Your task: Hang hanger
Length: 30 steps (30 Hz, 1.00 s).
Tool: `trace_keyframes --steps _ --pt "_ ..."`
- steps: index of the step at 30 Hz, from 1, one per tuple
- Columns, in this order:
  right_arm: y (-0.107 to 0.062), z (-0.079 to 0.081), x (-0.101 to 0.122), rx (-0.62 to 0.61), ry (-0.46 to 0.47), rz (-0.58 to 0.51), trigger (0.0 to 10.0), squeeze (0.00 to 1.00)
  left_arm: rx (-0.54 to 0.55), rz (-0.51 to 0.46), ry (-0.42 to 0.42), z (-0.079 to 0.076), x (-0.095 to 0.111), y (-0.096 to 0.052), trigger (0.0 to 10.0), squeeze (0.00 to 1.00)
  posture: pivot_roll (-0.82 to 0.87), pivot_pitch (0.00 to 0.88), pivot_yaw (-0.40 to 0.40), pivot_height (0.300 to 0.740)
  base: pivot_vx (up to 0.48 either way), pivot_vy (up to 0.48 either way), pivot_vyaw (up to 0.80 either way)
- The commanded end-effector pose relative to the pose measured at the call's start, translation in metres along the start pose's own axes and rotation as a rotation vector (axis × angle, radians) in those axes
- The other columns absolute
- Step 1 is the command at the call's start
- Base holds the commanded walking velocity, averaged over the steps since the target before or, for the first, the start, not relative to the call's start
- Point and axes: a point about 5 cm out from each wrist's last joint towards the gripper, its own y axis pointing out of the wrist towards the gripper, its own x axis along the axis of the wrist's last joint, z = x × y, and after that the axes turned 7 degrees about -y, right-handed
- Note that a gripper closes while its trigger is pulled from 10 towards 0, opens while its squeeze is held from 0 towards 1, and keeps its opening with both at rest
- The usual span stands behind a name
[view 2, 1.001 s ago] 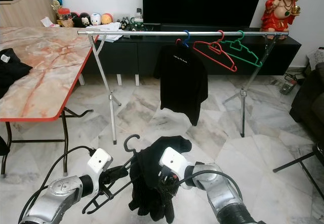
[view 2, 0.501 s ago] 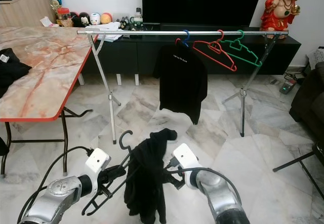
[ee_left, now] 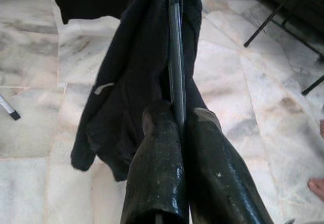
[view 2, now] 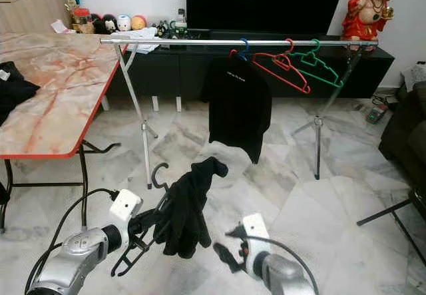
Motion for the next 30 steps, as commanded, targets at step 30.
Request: trace_keyframes --steps 30 --pt "-0.031 -0.035 0.087 0.664 -0.749 -0.139 10.0 0.0 -0.505 0.166 0.295 -0.028 0.005 -0.025 10.0 0.0 0.03 0.046 -0.043 0.74 0.0 0.0 0.0"
